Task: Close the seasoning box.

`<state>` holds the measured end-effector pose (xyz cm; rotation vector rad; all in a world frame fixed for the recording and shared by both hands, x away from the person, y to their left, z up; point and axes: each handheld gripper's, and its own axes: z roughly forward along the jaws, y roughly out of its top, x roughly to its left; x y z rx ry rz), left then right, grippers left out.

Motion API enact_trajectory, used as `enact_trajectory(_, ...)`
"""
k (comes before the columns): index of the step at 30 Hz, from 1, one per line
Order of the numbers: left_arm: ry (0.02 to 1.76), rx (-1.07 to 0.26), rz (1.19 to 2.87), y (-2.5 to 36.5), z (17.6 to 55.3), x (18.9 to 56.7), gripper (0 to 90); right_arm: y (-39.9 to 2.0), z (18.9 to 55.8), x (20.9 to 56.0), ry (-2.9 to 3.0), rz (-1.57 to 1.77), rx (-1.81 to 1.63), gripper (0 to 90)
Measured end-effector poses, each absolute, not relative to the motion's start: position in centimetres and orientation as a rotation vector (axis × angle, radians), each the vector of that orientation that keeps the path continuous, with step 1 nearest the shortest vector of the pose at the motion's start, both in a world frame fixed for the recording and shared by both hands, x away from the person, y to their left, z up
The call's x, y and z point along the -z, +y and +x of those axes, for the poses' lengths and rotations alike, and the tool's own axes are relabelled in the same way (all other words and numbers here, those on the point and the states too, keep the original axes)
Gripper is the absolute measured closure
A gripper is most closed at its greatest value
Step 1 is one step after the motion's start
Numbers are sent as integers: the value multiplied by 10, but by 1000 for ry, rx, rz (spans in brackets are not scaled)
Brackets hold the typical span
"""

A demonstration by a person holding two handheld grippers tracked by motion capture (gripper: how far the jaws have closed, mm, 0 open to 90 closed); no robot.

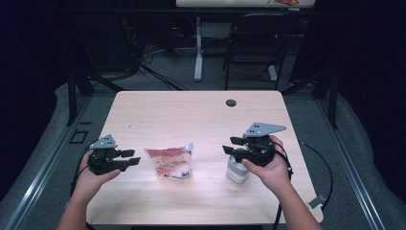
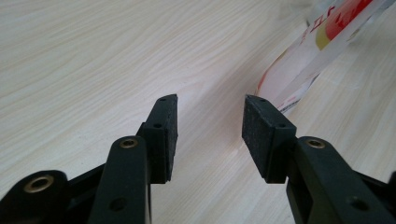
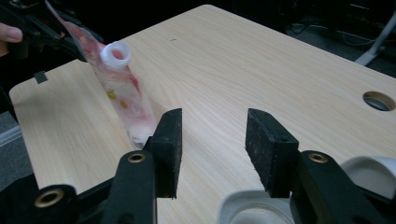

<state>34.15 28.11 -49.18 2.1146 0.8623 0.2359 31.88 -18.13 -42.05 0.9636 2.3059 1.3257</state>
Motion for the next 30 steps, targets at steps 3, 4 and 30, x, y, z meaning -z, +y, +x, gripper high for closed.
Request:
enact_trajectory(3,881,-240,2105,281,342,493,563,-189,320,418,2291,977,-1330,606)
enact_trajectory(4,883,-246,2104,282,342,493,563,-190,320,417,2284,978,-1327,618)
enact_trajectory(30,914,-268,2114,280,344,497,547,-230,334,401,2151,1108,-1222,900)
